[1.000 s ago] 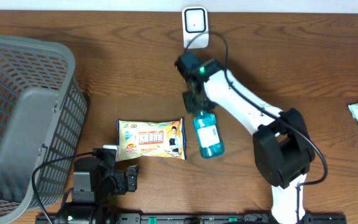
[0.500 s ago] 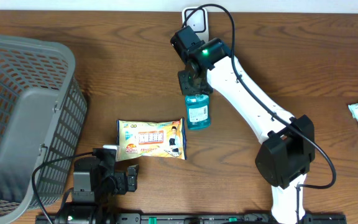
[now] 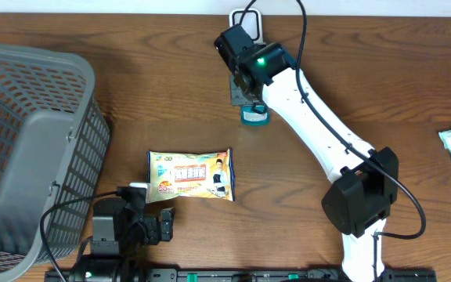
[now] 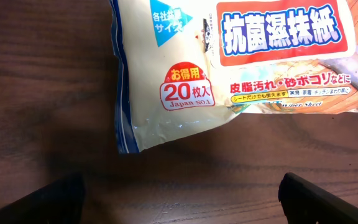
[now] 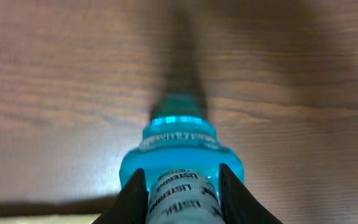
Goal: Scan the item barcode
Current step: 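Hold the Listerine bottle barcode in front of the scanner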
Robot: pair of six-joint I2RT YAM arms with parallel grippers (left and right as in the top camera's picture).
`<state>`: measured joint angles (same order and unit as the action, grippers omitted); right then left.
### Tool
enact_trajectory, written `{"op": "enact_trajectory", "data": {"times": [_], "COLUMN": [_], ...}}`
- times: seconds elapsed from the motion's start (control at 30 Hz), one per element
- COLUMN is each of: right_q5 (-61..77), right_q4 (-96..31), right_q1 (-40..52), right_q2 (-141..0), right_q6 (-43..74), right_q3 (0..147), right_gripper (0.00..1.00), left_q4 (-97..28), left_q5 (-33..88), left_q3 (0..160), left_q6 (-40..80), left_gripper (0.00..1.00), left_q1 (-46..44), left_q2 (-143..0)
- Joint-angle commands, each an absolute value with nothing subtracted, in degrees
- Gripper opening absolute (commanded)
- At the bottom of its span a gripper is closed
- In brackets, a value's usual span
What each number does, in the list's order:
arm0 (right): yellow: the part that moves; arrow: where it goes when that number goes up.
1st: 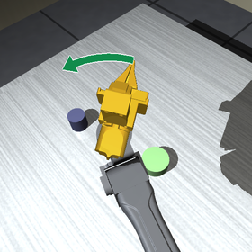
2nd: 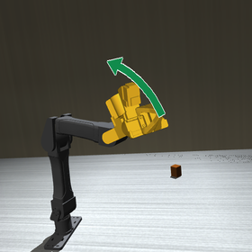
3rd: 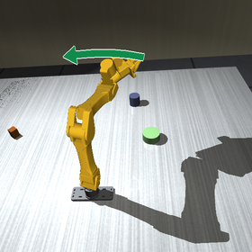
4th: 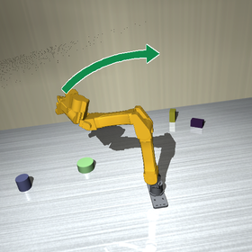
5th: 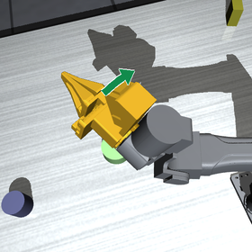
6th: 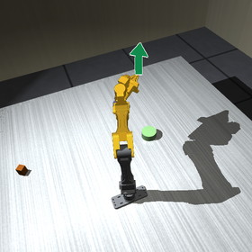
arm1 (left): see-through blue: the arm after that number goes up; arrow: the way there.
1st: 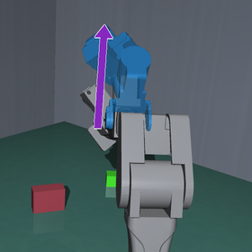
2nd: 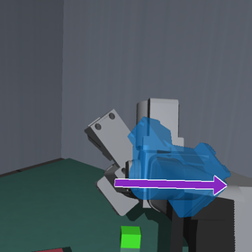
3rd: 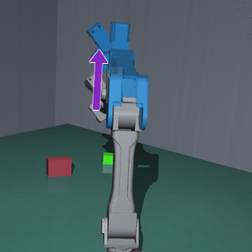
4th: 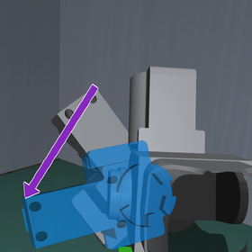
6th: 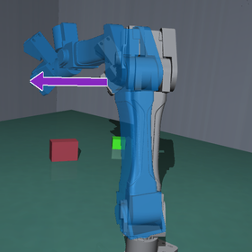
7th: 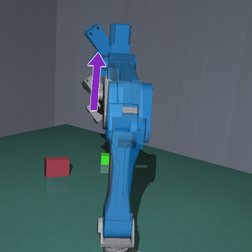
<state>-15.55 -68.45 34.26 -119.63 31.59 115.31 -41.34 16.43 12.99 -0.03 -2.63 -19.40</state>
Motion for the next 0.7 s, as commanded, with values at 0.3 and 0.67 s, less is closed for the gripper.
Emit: {"op": "enact_trajectory", "data": {"times": [0.3,0.67], "right_q5": [-18.96,-19.44], "right_q4": [-68.14,-68.66], "right_q1": [34.54,34.85], "right_q2": [-119.15,-119.17], "right_q6": [41.65,57.23], "right_q3": [116.75,114.52], "right_gripper": [0.23,0.16], "left_q4": [-41.32,-41.32], "left_q5": [16.93,16.93], "left_q3": [13.30,13.30], "left_q6": [-0.40,-0.40], "left_gripper": [0.99,0.99], "left_q1": [-2.50,-2.50], "left_q2": [-19.29,-19.29]}}
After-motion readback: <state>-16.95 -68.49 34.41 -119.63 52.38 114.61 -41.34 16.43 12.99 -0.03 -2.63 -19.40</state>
